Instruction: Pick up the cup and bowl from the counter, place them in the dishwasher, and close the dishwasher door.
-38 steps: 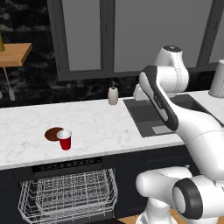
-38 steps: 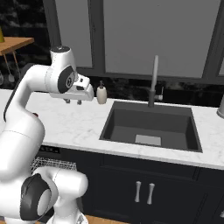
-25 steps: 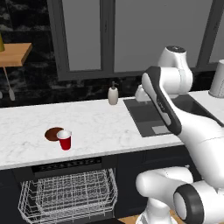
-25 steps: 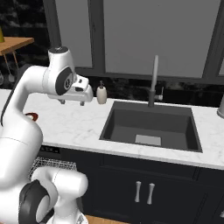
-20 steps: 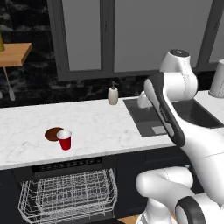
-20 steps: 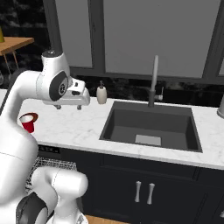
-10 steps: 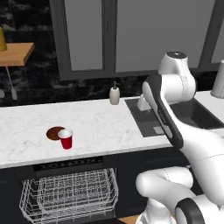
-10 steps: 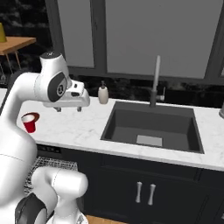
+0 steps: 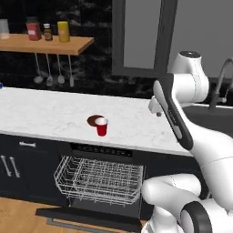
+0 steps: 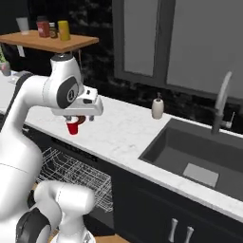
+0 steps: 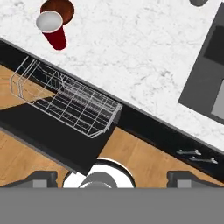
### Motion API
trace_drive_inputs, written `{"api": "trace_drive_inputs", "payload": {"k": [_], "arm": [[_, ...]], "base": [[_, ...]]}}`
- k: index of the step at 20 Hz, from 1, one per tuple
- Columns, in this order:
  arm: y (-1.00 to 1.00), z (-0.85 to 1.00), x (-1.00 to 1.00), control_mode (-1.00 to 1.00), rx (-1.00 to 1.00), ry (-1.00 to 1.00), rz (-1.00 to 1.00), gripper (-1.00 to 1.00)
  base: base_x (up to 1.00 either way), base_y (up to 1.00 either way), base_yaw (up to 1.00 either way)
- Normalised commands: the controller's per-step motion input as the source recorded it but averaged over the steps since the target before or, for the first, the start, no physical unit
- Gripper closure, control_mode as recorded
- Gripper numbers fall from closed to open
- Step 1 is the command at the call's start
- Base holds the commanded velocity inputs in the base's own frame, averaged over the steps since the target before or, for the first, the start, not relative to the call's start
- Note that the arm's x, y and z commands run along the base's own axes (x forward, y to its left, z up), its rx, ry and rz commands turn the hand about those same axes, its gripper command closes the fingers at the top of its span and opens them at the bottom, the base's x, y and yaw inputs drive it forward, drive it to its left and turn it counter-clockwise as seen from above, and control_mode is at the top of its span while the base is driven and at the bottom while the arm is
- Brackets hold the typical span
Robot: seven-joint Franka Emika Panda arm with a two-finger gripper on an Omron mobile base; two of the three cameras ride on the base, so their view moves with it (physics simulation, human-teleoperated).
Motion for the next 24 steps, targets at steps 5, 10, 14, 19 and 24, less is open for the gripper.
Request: {"api": "trace_drive_inputs", "payload": {"k": [5,10,14,19,24], "arm": [[0.00,0.00,0.00,1.00,0.00,0.00,0.00,-1.00],[0.00,0.00,0.00,1.00,0.00,0.00,0.00,-1.00],[0.00,0.00,0.00,1.00,0.00,0.00,0.00,-1.00],[0.00,0.00,0.00,1.00,0.00,0.00,0.00,-1.00],[0.00,0.00,0.00,1.00,0.00,0.00,0.00,-1.00]], "base": [[-0.12,-0.26,0.58],[-0.18,-0.45,0.56],[-0.38,-0.47,0.48],[-0.08,-0.51,0.32],[0.13,-0.64,0.21]]}}
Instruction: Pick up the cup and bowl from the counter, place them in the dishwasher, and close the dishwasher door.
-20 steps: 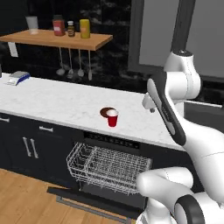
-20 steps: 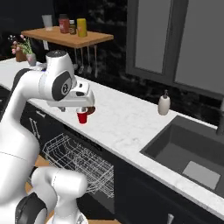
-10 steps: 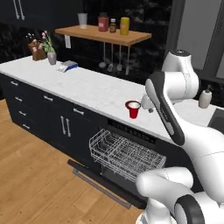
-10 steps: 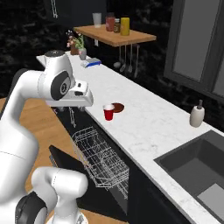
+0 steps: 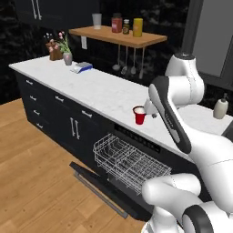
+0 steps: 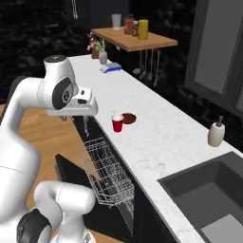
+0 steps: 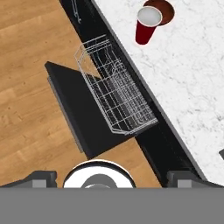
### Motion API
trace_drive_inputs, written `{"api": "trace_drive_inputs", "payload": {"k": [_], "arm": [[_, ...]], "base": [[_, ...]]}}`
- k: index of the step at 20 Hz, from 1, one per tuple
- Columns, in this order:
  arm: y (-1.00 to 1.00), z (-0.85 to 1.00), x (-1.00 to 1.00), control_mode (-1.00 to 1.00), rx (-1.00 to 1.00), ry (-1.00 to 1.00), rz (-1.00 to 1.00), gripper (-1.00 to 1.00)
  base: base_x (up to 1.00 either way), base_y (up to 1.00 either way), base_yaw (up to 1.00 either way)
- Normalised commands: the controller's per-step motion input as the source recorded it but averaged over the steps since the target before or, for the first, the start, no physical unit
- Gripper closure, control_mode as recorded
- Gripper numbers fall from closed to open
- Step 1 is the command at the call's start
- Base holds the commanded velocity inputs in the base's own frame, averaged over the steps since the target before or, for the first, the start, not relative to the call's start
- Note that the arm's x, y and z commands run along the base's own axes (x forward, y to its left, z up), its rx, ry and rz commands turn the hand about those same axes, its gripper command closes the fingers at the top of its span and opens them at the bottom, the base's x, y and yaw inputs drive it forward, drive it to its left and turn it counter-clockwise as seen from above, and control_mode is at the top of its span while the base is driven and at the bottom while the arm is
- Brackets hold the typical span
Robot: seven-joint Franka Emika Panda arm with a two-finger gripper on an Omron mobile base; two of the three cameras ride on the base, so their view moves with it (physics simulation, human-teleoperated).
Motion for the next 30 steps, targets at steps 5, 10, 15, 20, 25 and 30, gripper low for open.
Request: {"api": "trace_drive_inputs", "payload": {"k": [5,10,15,20,25,30], "arm": [[0.00,0.00,0.00,1.00,0.00,0.00,0.00,-1.00],[0.00,0.00,0.00,1.00,0.00,0.00,0.00,-1.00],[0.00,0.00,0.00,1.00,0.00,0.00,0.00,-1.00],[0.00,0.00,0.00,1.00,0.00,0.00,0.00,-1.00],[0.00,0.00,0.00,1.00,0.00,0.00,0.00,-1.00],[0.00,0.00,0.00,1.00,0.00,0.00,0.00,-1.00]], "base": [[0.05,-0.53,0.20],[-0.12,-0.36,0.22],[-0.19,-0.44,0.23],[-0.24,-0.50,0.19],[-0.08,-0.36,0.15],[0.00,-0.09,0.08]]}}
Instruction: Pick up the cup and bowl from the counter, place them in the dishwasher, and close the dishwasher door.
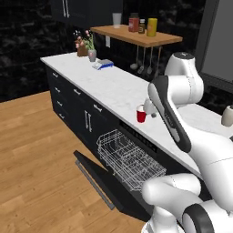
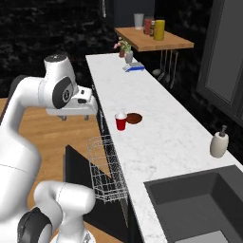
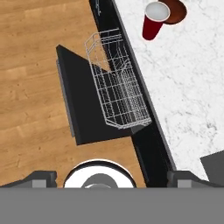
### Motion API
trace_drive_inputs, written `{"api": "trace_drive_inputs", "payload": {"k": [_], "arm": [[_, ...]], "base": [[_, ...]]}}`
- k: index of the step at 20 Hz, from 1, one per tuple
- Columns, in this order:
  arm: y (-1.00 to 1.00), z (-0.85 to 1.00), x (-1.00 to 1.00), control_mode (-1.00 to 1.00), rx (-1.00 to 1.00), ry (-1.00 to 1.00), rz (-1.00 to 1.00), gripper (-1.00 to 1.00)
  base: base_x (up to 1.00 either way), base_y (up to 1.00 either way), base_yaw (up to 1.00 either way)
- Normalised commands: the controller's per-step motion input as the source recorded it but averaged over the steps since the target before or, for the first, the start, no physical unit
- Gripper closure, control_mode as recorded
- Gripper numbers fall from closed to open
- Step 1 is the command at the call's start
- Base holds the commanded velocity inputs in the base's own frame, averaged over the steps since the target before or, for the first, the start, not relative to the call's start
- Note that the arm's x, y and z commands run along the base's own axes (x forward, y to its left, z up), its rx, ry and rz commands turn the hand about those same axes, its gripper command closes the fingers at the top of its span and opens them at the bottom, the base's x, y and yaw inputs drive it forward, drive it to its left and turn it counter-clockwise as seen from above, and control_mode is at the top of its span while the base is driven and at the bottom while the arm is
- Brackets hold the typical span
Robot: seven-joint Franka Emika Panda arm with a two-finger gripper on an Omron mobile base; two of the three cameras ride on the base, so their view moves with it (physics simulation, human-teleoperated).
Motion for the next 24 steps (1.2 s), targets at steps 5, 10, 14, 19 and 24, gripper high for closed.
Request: {"api": "trace_drive_inputs", "payload": {"k": [5,10,14,19,24], "arm": [[0.03,-0.15,0.03,-1.00,-0.04,0.03,0.00,-1.00],[0.79,-0.78,0.08,-1.00,-0.21,0.01,0.01,-1.00],[0.36,-0.71,0.49,-1.00,-0.22,0.04,0.01,-1.00],[-0.46,0.01,0.93,-1.00,0.00,0.02,0.00,-1.00],[-0.59,0.04,0.96,-1.00,-0.06,0.06,0.08,-1.00]], "base": [[0.00,0.00,0.00],[0.00,0.00,0.00],[0.00,0.00,0.00],[0.00,0.00,0.00],[0.00,0.00,0.00]]}}
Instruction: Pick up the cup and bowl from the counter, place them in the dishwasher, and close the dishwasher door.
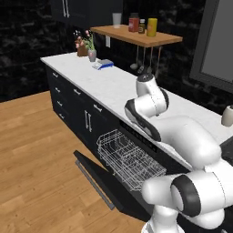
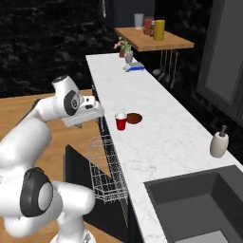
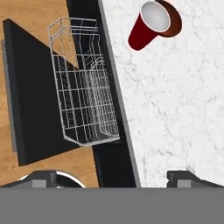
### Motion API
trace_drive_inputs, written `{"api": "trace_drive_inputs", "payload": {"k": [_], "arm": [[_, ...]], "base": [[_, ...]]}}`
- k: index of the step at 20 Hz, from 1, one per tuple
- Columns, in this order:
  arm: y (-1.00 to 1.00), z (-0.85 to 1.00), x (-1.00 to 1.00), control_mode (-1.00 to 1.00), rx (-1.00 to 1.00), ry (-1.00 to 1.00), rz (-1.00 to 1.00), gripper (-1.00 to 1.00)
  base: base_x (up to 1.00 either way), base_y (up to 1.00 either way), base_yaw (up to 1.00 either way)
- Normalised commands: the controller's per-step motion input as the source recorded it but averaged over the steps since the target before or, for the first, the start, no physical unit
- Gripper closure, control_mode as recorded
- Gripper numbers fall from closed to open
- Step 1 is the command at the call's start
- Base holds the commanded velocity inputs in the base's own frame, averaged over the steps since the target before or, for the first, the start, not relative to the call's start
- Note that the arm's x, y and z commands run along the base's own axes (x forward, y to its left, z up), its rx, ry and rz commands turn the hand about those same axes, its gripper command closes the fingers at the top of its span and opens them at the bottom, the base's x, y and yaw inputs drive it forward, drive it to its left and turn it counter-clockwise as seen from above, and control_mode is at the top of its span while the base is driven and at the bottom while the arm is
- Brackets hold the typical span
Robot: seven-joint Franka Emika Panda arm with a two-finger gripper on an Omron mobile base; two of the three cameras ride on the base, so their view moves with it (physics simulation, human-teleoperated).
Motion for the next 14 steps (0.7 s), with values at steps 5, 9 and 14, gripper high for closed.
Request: {"api": "trace_drive_inputs", "payload": {"k": [5,9,14], "arm": [[-0.54,-0.07,0.69,-1.00,-0.12,0.15,0.14,-1.00],[-0.11,-0.22,0.66,-1.00,-0.10,0.15,0.06,-1.00],[0.00,-0.19,0.34,-1.00,-0.05,0.05,0.01,-1.00]], "base": [[0.00,0.00,0.00],[0.00,0.00,0.00],[0.00,0.00,0.00]]}}
